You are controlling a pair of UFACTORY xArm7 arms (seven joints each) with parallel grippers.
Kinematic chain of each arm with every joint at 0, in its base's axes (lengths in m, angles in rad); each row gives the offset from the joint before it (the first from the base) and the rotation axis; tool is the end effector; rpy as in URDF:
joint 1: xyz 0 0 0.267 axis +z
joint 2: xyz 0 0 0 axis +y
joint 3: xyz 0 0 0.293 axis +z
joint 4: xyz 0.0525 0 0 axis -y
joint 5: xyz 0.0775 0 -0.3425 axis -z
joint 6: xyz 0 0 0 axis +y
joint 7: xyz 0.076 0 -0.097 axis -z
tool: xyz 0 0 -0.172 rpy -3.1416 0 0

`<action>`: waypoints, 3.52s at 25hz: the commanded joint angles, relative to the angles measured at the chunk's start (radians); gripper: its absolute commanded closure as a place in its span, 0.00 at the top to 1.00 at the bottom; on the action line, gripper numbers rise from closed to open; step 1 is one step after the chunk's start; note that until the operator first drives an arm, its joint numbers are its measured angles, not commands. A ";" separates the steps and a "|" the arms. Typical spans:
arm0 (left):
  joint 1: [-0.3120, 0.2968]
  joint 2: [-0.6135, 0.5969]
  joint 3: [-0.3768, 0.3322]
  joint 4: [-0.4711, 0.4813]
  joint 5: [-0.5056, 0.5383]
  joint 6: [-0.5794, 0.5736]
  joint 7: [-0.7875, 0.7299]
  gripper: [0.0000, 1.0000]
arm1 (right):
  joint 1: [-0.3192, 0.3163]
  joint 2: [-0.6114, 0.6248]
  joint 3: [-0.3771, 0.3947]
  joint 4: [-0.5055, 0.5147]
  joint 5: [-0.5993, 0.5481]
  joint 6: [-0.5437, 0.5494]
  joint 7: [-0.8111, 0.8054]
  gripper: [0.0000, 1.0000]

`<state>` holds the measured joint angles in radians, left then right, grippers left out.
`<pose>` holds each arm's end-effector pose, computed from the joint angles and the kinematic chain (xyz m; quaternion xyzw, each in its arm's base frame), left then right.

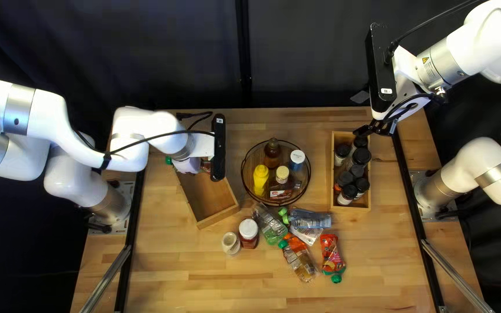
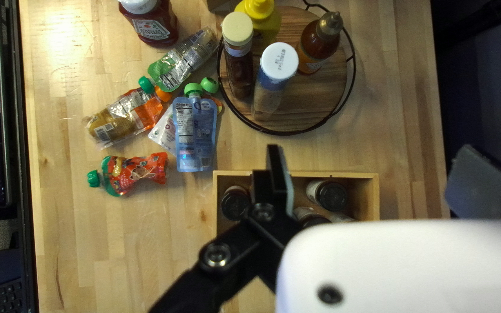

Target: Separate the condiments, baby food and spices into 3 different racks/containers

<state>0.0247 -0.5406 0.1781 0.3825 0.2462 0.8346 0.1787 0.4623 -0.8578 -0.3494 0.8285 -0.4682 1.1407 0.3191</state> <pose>0.3061 0.0799 0.1377 -0.9948 0.0772 -0.0346 0.0559 0.3731 -0.0535 0.4056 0.9618 -0.0365 0.2693 0.0321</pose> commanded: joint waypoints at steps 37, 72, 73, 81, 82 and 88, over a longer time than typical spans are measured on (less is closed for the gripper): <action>-0.347 0.600 -0.246 0.760 -0.062 0.041 -0.599 1.00 | 0.000 0.000 0.000 0.000 0.000 0.000 0.000 1.00; -0.386 1.041 -0.128 0.903 0.010 -0.137 -1.121 1.00 | 0.000 0.000 0.000 0.000 0.000 0.000 0.000 1.00; -0.390 1.045 -0.125 0.899 0.014 -0.144 -1.132 1.00 | 0.000 0.000 0.000 0.000 0.000 0.000 0.000 1.00; -0.413 1.075 -0.106 0.894 0.036 -0.170 -1.188 0.98 | 0.000 0.000 0.000 0.000 0.000 0.000 0.000 1.00; -0.414 1.076 -0.105 0.893 0.037 -0.172 -1.191 0.97 | 0.000 0.000 0.000 0.000 0.000 0.000 0.000 1.00; -0.425 1.091 -0.093 0.881 0.049 -0.198 -1.225 0.75 | 0.000 0.000 0.000 0.000 0.000 0.000 0.000 1.00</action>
<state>-0.3986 0.5443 0.0829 1.2658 0.2937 0.6449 -1.0391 0.4623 -0.8578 -0.3494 0.8285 -0.4682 1.1407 0.3191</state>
